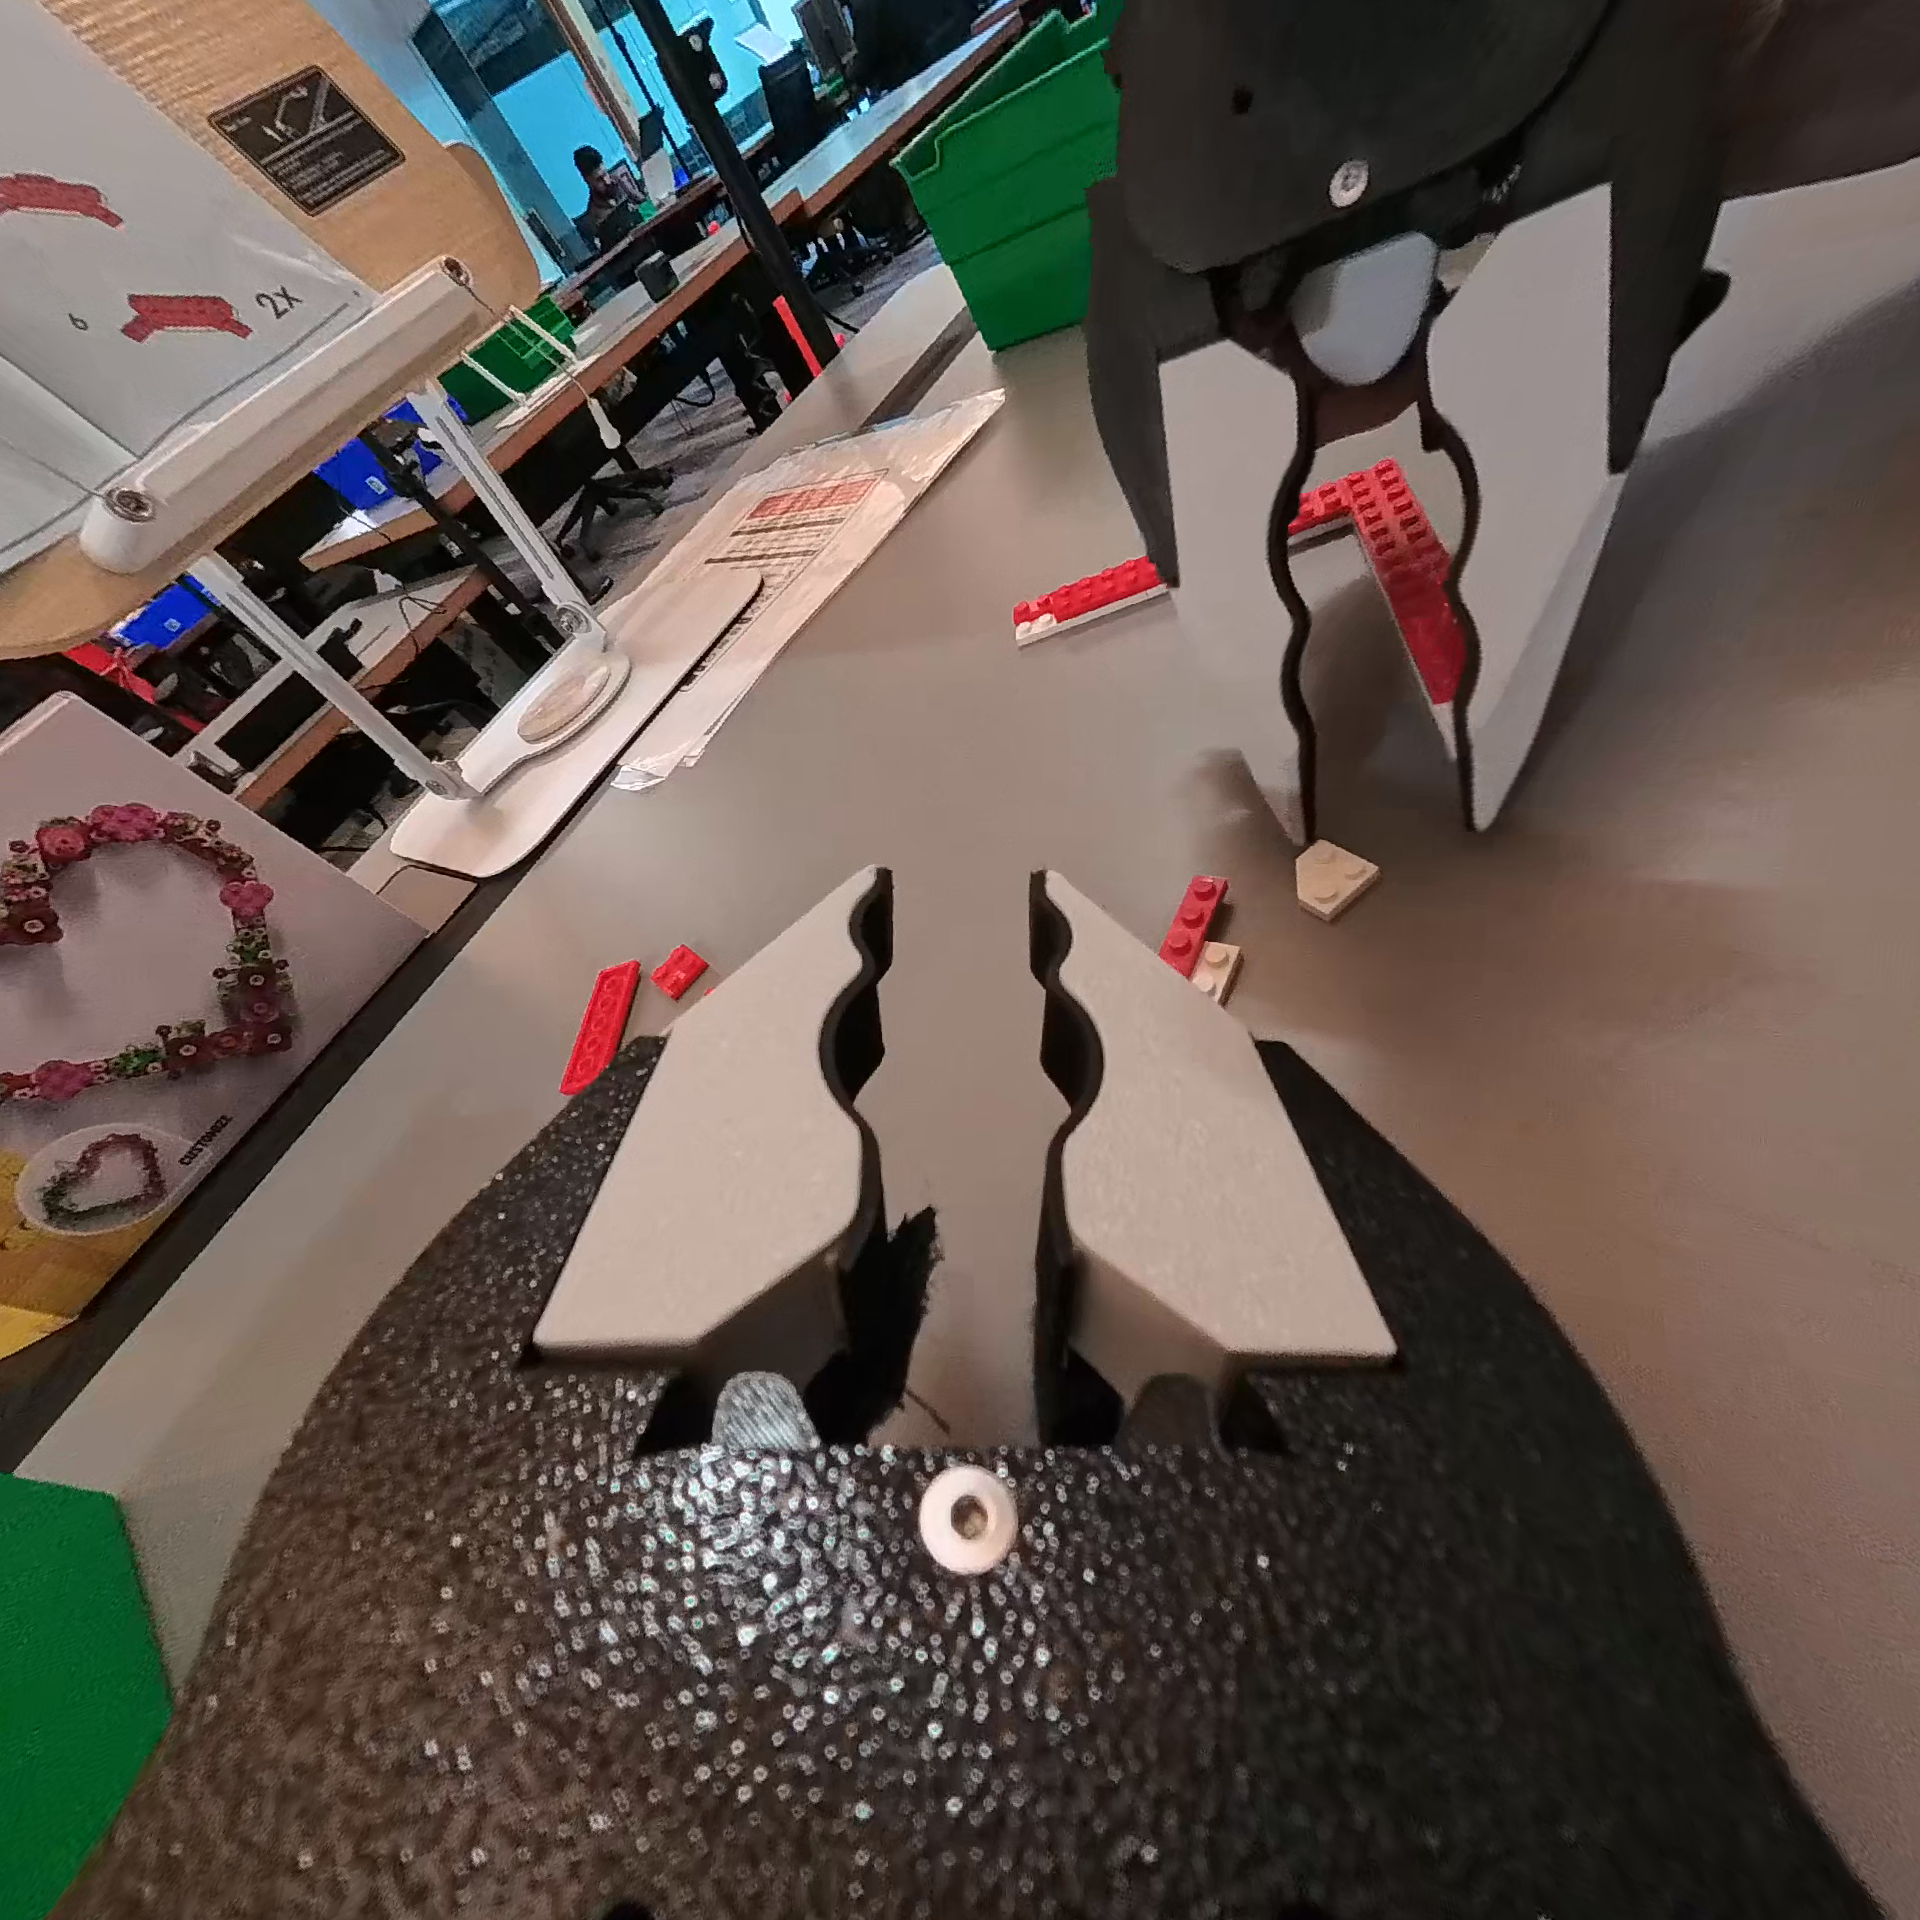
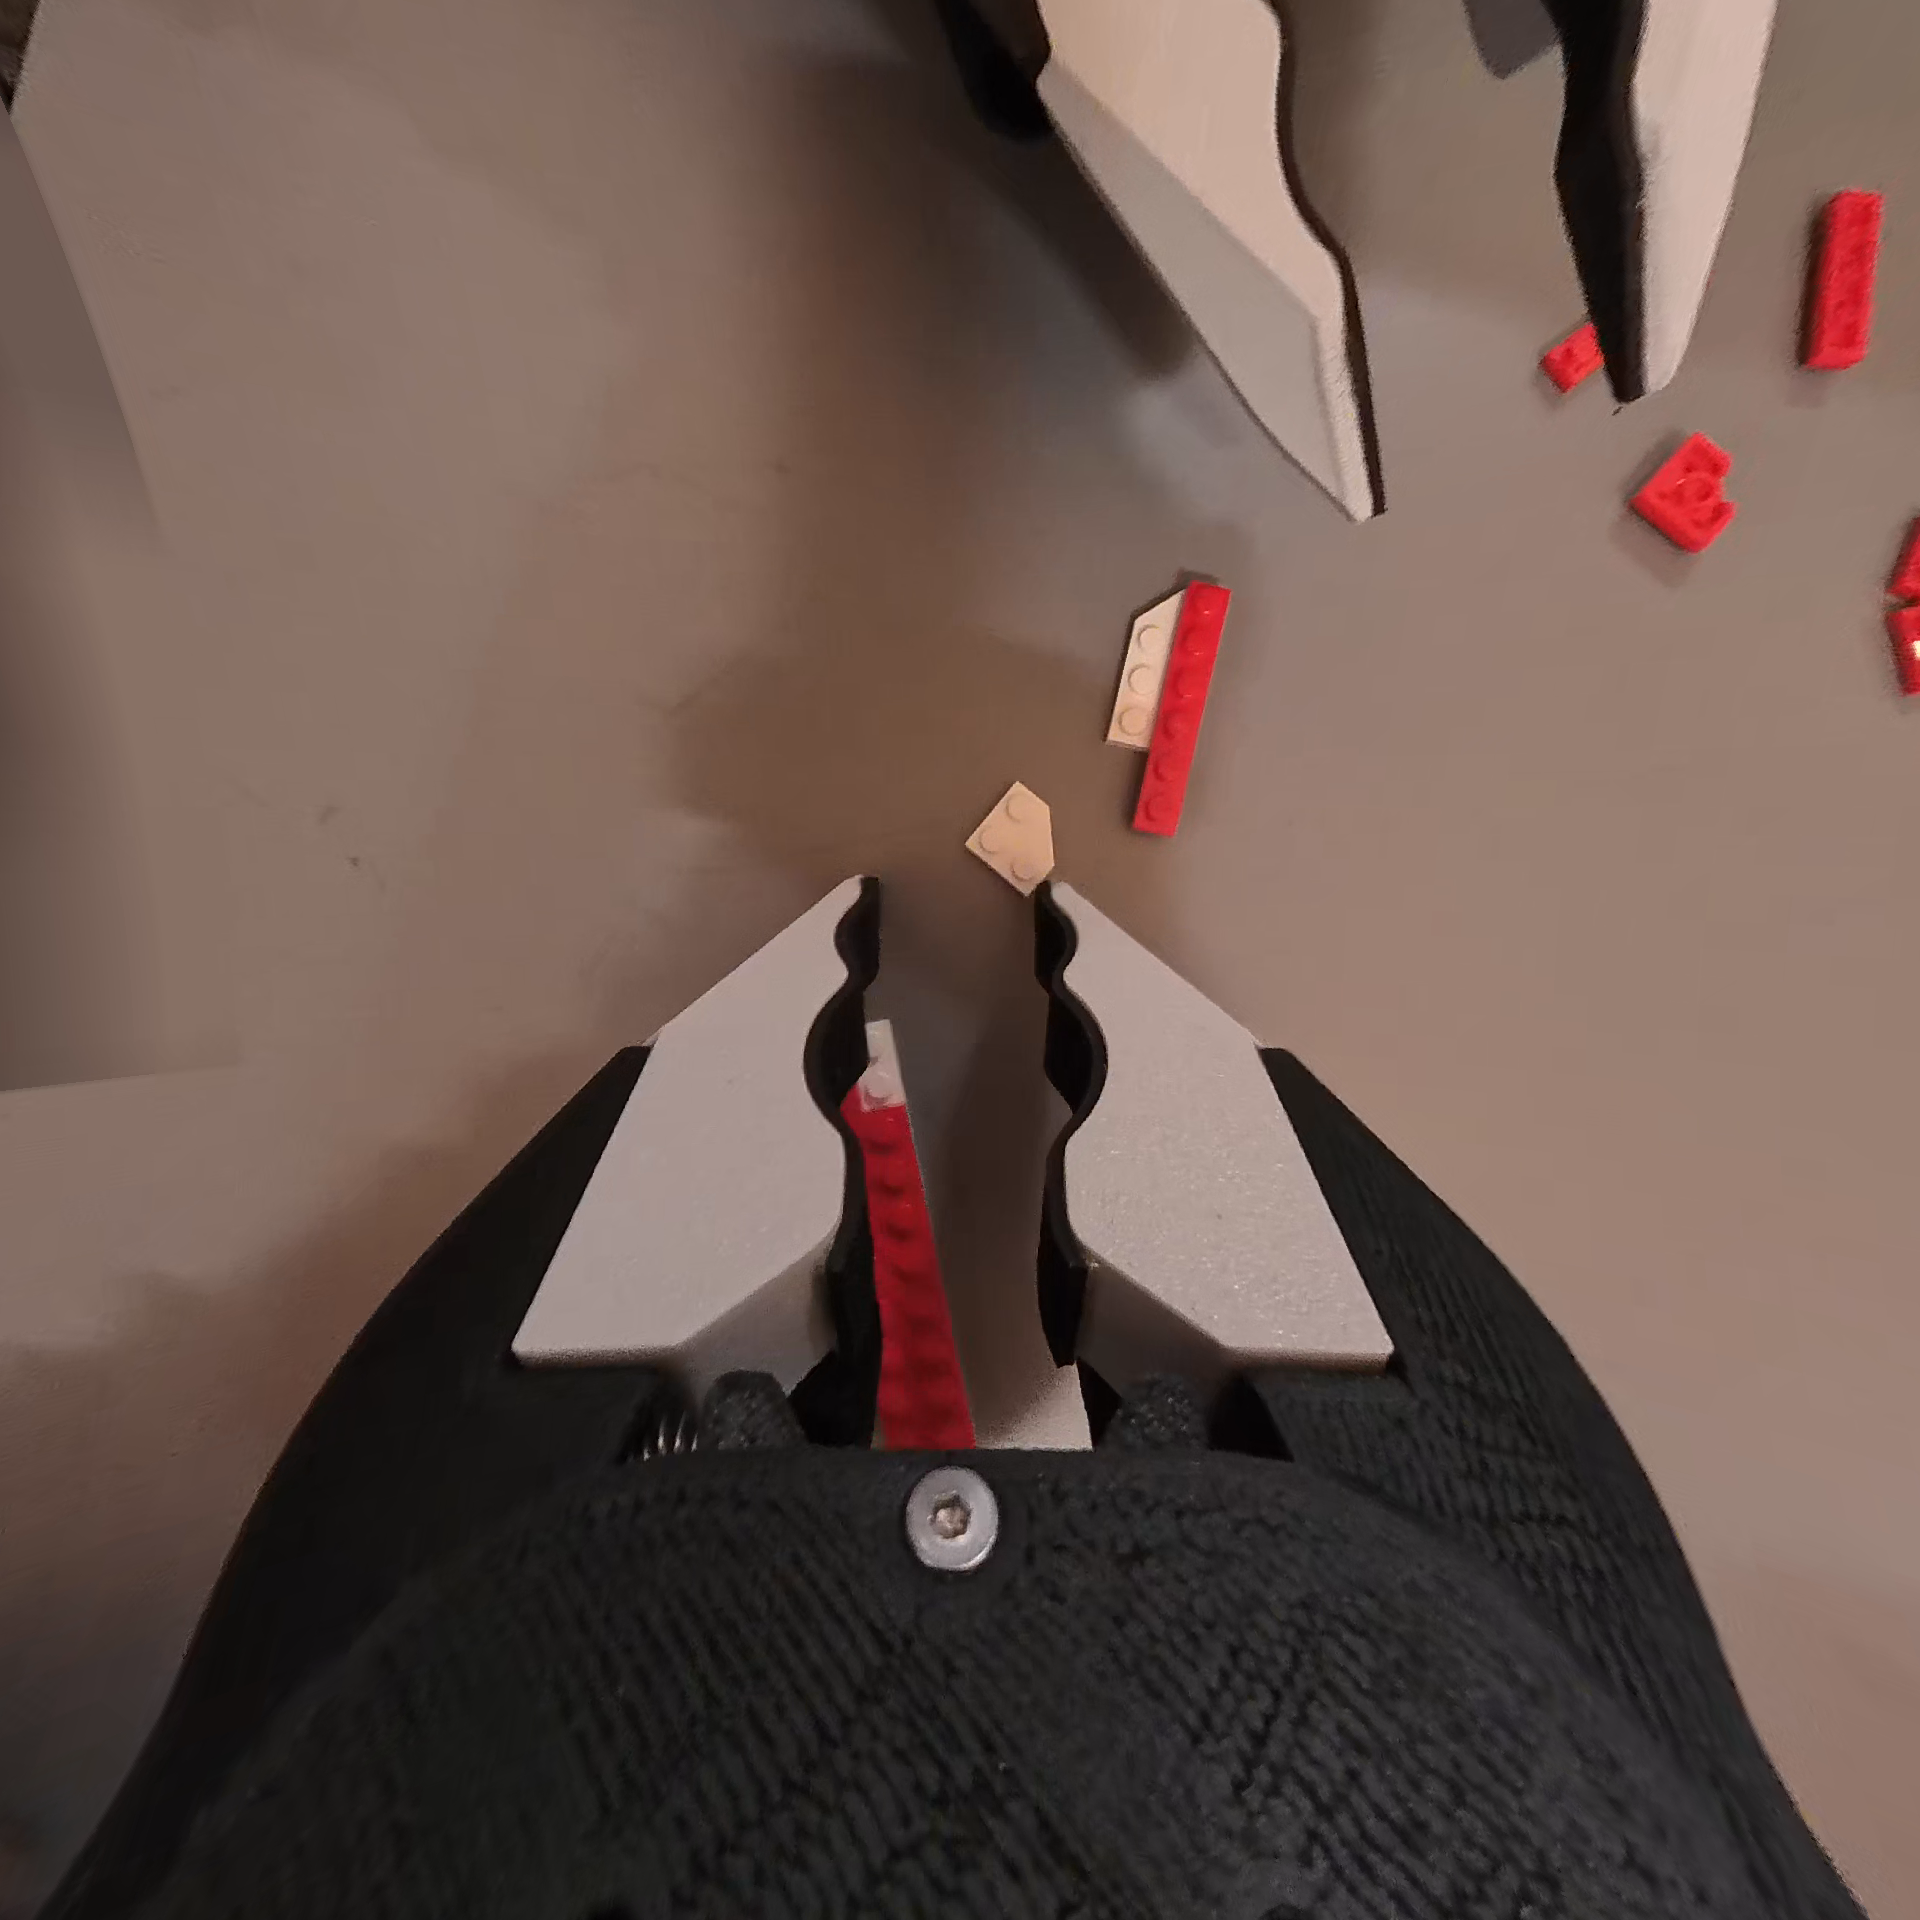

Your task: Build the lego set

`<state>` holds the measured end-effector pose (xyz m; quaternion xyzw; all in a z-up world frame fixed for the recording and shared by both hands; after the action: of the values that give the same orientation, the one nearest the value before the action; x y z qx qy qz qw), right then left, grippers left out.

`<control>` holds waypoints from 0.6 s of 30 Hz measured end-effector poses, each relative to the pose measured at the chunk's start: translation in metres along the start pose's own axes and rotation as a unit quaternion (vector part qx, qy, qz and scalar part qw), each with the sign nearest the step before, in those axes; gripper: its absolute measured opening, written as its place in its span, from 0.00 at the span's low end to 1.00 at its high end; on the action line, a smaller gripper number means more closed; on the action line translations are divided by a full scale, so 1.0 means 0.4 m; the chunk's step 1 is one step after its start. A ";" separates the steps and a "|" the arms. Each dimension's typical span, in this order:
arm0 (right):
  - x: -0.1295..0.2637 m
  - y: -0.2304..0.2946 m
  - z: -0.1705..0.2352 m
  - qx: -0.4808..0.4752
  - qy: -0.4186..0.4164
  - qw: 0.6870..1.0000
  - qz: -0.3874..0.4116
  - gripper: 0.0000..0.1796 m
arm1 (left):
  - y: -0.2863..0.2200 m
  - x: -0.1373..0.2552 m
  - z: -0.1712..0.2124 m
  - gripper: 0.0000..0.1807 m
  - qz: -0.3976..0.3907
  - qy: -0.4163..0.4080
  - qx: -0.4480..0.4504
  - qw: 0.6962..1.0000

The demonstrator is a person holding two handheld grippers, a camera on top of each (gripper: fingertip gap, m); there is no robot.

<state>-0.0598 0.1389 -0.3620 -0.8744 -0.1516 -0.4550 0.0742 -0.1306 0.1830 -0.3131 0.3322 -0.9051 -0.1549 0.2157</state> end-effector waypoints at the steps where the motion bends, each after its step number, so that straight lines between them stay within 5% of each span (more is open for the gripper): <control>1: -0.002 0.004 0.002 -0.002 0.002 1.000 -0.006 0.15 | 0.000 0.000 0.000 0.13 0.000 0.000 0.000 1.000; 18: -0.011 0.008 -0.012 0.003 -0.015 1.000 -0.014 0.17 | -0.012 -0.006 0.010 0.12 0.013 0.010 -0.003 1.000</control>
<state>-0.0648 0.1337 -0.3626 -0.8786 -0.1660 -0.4425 0.0682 -0.1284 0.1817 -0.3194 0.3216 -0.9065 -0.1514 0.2278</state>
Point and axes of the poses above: each gripper's, where its closed fingertips meet, x back along the fingers, z out of its underside, y = z × x across the jaws, the point moved 1 cm from there along x, back along the fingers
